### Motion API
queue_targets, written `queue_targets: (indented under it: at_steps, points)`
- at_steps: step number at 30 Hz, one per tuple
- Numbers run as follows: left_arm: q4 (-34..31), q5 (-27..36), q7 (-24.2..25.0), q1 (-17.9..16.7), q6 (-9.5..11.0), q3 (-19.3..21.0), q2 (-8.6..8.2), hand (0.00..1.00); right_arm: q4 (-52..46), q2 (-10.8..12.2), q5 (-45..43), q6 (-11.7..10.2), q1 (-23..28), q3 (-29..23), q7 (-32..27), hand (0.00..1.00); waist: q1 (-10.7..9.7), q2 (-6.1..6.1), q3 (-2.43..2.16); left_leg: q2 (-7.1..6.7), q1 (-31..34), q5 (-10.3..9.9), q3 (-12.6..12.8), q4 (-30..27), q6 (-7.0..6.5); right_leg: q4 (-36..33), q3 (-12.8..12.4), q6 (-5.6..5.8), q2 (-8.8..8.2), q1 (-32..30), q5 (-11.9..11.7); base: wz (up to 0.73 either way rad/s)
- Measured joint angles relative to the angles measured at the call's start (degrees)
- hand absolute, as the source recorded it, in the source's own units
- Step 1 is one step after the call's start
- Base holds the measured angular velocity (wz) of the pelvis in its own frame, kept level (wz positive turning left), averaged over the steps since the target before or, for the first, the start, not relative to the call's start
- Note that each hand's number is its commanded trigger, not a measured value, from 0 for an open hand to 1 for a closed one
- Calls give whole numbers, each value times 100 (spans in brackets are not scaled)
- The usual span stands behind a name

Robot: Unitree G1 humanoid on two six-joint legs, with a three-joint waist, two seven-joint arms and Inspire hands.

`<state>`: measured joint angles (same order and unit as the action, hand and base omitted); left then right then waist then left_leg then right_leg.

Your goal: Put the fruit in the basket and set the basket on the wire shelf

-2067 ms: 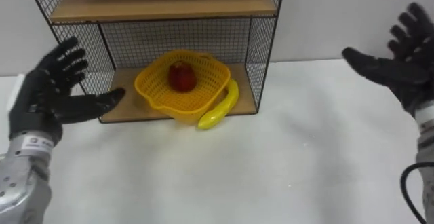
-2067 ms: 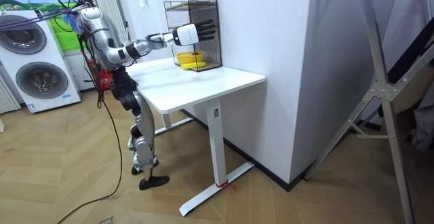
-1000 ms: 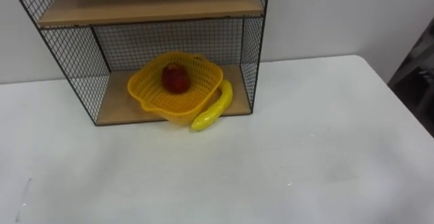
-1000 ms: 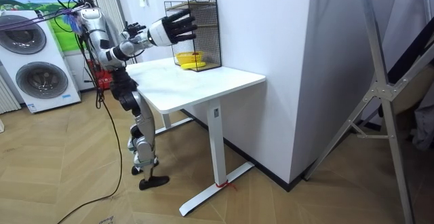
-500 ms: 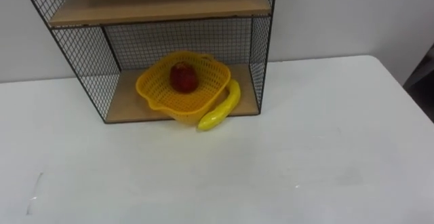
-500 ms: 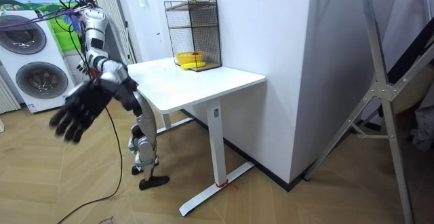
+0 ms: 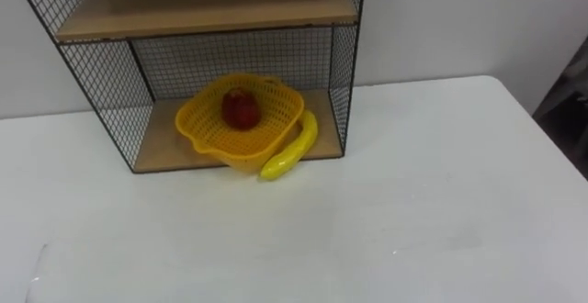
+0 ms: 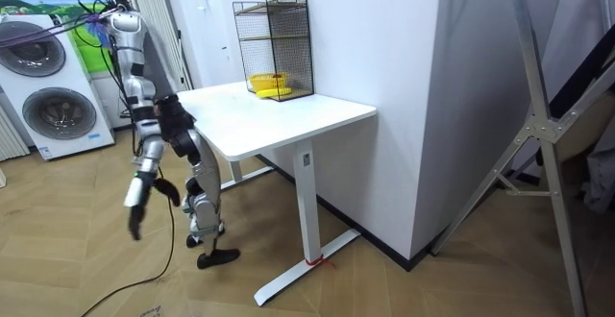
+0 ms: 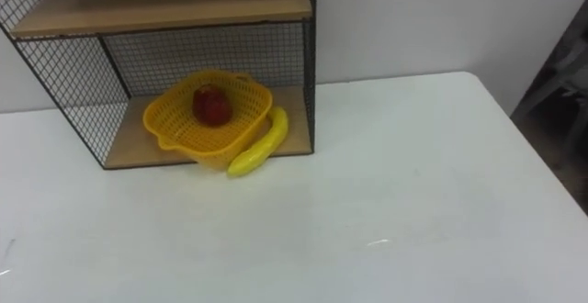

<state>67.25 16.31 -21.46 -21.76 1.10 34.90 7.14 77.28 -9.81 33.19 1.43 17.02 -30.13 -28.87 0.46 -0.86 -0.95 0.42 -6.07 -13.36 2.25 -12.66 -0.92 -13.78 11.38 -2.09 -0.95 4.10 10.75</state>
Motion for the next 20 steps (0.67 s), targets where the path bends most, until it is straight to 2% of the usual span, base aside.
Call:
queue_targets:
  at_steps: [2, 5, 6, 9, 11, 14, 18, 20]
  points:
    - [-30, -815, 287, 234, -202, -777, 18, 0, 60, -131, -719, 132, -330, 940, 487, 0, 3, 25, 12, -4, -73, 3, 42, 4, -12, 11, -45, 14, 5, 17, -25, -10]
    - [-77, -1254, 657, 570, -311, -1414, 39, 0, 37, -235, -1291, 130, -718, 1564, 1059, 0, -1, 50, 36, -11, -185, 11, 78, 63, -22, 44, -72, 19, 10, 104, -46, -6]
    - [-102, -1338, 724, 619, -327, -1480, 39, 0, 14, -231, -1397, 130, -790, 1625, 1176, 0, 1, 62, 43, -13, -194, 16, 81, 80, -24, 49, -75, 20, 11, 106, -46, 0]
    - [-231, -1855, 970, 785, -375, -1786, 37, 0, -178, -195, -1818, 203, -1052, 2008, 1656, 0, 18, 104, 104, -7, -160, 74, 86, 142, -49, 155, -73, 18, 28, 79, -98, 0]
    - [-371, -2197, 1096, 781, -493, -2037, 57, 0, -430, -141, -2146, 223, -1082, 2253, 1912, 0, 37, 128, 168, 5, -123, 90, 83, 154, -48, 227, -64, 3, 47, 71, -149, 0]
    - [-376, -2412, 1242, 792, -603, -2319, 83, 0, -582, -119, -2323, 223, -1106, 2551, 2158, 0, 36, 135, 177, -11, -109, 112, 92, 188, -47, 260, -57, 3, 52, 62, -164, 0]
    - [-374, -2611, 1323, 792, -607, -2569, 87, 0, -783, -71, -2473, 192, -1095, 2811, 2348, 0, 27, 154, 163, -10, -91, 114, 97, 187, -41, 302, -54, -5, 67, 66, -183, 0]
    - [-373, -2612, 1331, 807, -605, -2623, 68, 0, -819, -21, -2465, 59, -1077, 2897, 2477, 0, 24, 175, 156, -10, -87, 119, 107, 187, -34, 317, -52, -13, 77, 74, -189, 0]
